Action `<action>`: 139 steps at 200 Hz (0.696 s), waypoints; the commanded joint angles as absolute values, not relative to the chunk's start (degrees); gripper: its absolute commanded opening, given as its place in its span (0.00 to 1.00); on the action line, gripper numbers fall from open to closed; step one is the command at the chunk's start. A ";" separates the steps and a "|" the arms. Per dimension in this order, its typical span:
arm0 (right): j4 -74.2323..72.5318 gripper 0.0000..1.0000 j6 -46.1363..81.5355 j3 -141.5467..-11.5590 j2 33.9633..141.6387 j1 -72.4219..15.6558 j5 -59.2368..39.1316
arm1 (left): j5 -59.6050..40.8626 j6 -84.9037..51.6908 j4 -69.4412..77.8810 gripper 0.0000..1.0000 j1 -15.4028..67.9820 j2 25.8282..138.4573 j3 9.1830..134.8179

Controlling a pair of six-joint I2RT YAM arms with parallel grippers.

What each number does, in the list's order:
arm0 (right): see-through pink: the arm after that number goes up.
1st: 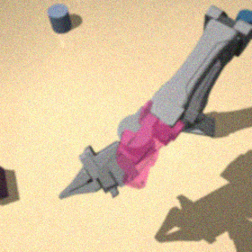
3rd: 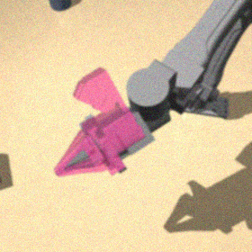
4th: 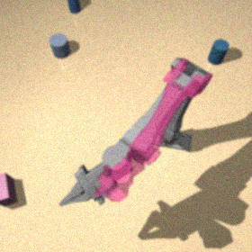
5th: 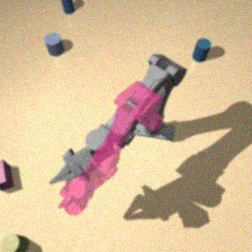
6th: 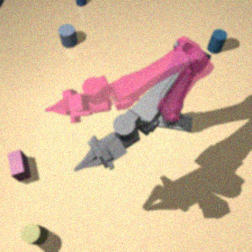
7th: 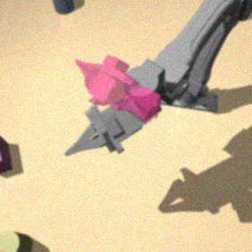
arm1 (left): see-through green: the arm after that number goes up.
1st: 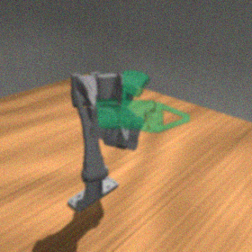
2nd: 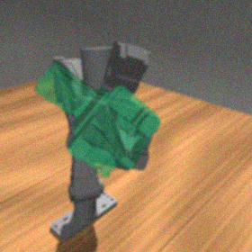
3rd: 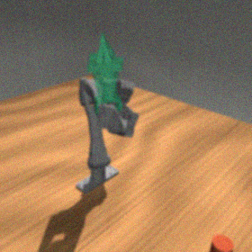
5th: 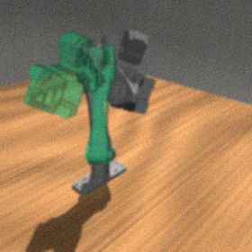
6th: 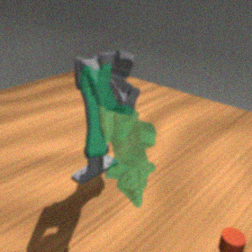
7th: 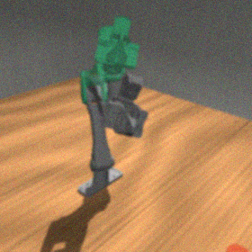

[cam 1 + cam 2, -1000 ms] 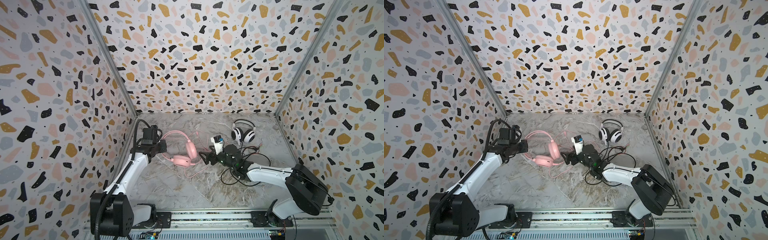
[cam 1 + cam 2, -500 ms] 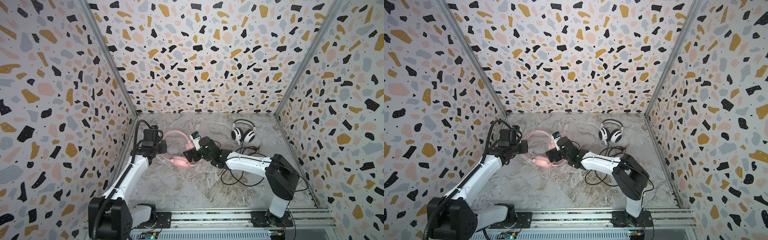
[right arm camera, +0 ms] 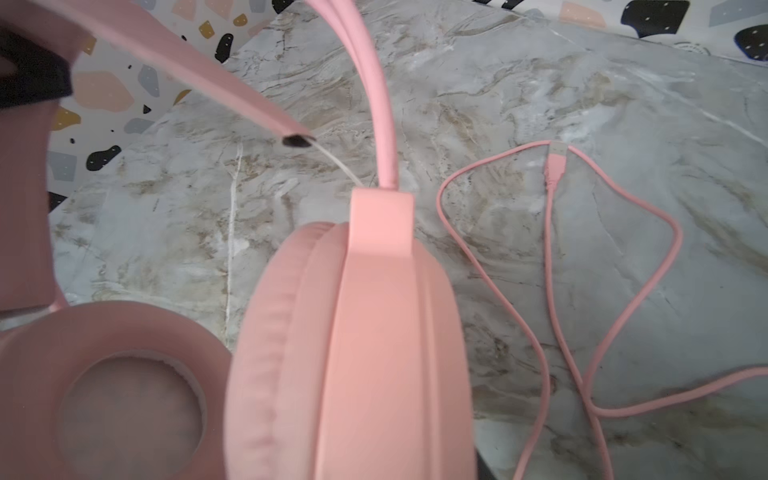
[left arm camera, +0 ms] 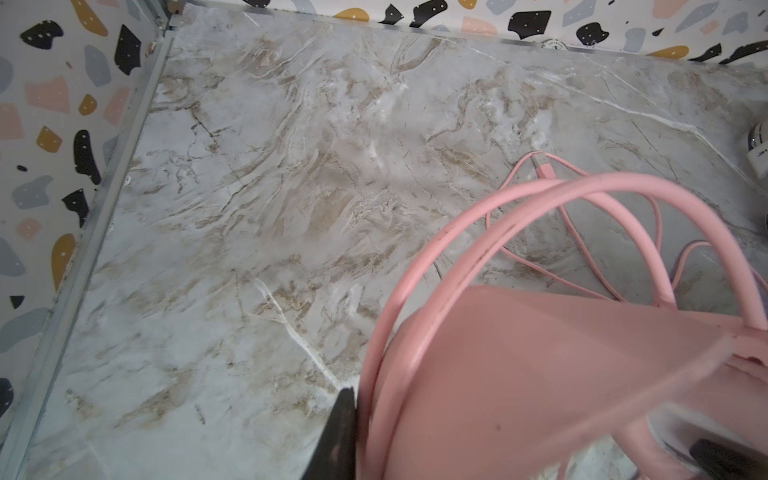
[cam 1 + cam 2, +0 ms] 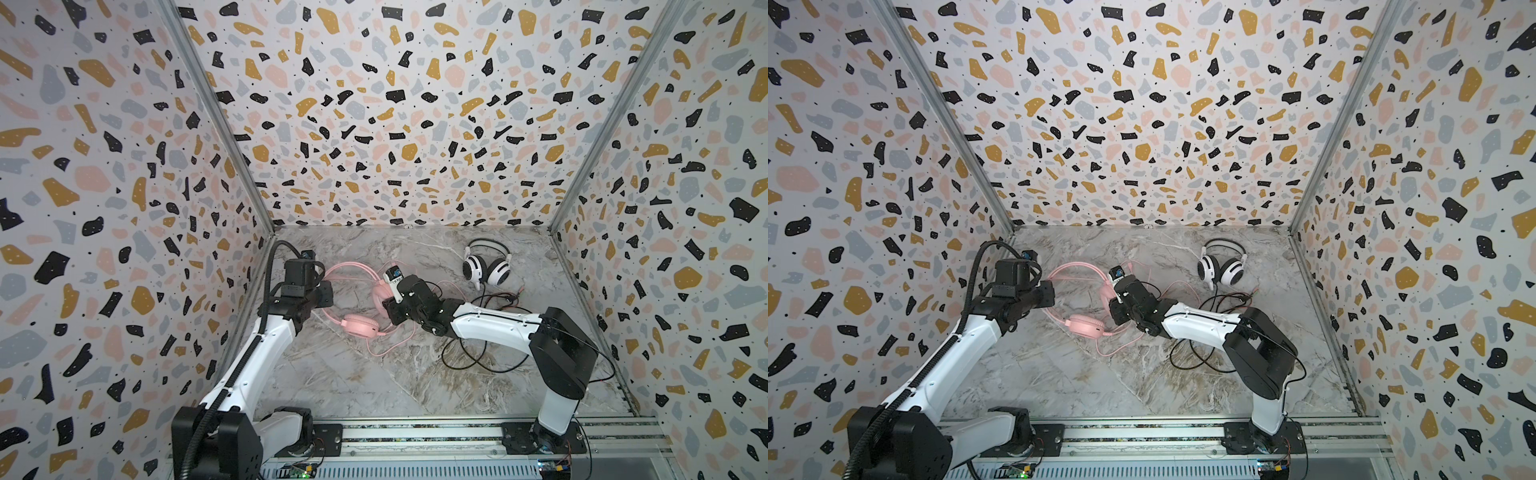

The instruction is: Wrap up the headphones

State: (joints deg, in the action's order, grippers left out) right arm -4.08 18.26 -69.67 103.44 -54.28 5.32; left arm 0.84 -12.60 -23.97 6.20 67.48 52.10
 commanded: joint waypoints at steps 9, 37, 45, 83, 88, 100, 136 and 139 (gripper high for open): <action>-2.32 0.30 12.46 -72.62 98.07 -55.56 5.97 | -4.12 -12.28 -19.81 0.36 6.58 68.62 52.83; 3.11 0.30 9.40 -76.05 96.75 -55.90 7.24 | -5.24 -11.83 -20.18 0.45 7.24 69.73 52.99; 3.68 0.29 8.71 -76.52 96.42 -56.17 8.13 | -5.21 -11.64 -20.34 0.47 7.52 69.95 53.00; 5.88 0.28 6.10 -78.34 95.53 -57.41 10.84 | -4.06 -10.84 -21.85 0.57 8.61 72.22 53.85; 5.95 0.28 5.69 -78.52 95.71 -57.55 11.40 | -3.77 -10.73 -22.04 0.59 8.69 72.32 53.96; 7.15 0.28 4.90 -79.58 96.49 -57.90 12.84 | -3.13 -10.91 -21.80 0.63 8.70 72.00 53.64; 9.01 0.28 3.07 -80.54 98.25 -58.18 15.92 | -1.33 -11.19 -20.97 0.65 8.70 69.67 53.29; 9.24 0.28 3.00 -80.60 98.17 -58.27 16.11 | -0.99 -11.25 -20.80 0.65 8.70 69.47 53.12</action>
